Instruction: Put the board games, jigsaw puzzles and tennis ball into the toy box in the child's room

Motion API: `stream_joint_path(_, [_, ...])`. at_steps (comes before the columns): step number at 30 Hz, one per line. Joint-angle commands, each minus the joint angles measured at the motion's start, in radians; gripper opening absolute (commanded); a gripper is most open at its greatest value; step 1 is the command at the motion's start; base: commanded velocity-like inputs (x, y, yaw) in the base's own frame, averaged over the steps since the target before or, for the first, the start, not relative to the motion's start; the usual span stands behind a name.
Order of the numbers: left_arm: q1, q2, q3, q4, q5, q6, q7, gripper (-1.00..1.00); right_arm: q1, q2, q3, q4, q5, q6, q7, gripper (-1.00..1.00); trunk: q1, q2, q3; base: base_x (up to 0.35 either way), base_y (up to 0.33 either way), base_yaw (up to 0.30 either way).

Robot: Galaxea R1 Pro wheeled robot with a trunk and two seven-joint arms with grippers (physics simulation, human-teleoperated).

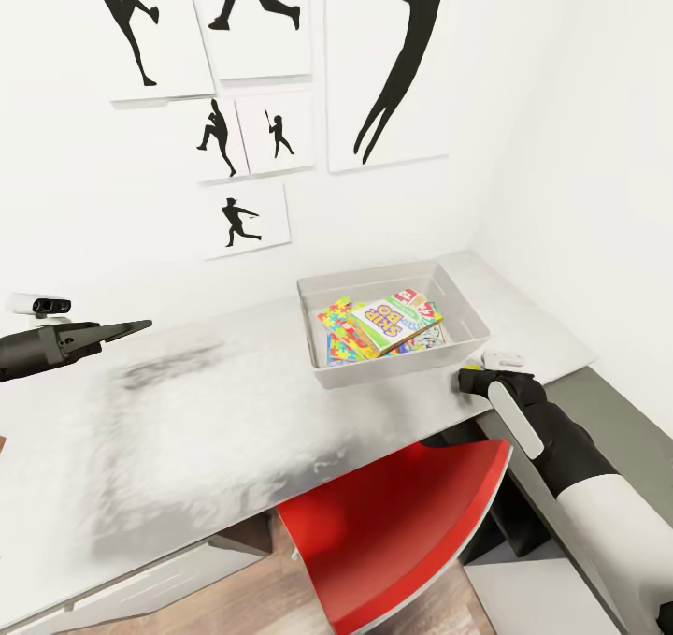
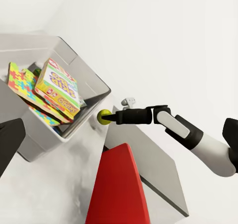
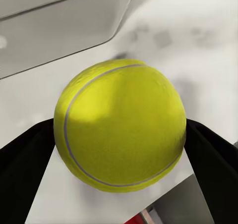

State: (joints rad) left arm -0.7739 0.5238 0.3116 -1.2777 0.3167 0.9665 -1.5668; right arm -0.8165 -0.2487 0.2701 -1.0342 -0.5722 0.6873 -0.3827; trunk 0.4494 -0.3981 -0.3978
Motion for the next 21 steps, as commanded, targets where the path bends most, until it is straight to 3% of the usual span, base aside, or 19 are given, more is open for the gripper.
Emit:
stream_joint_path(1, [-0.001, 0.0, 0.0, 0.0, -0.001, 0.011, -0.004, 1.0, -0.001, -0.001, 0.004, -0.001, -0.011, 0.001, -0.01, -1.0, 0.001, -0.002, -0.002, 0.0, 0.0, 0.0])
stream_joint_path(21, [-0.001, 0.0, 0.0, 0.0, -0.001, 0.011, -0.004, 1.0, -0.001, 0.0, 0.003, -0.001, -0.011, 0.001, -0.01, -1.0, 0.001, -0.002, 0.015, -0.03, 0.0, 0.0])
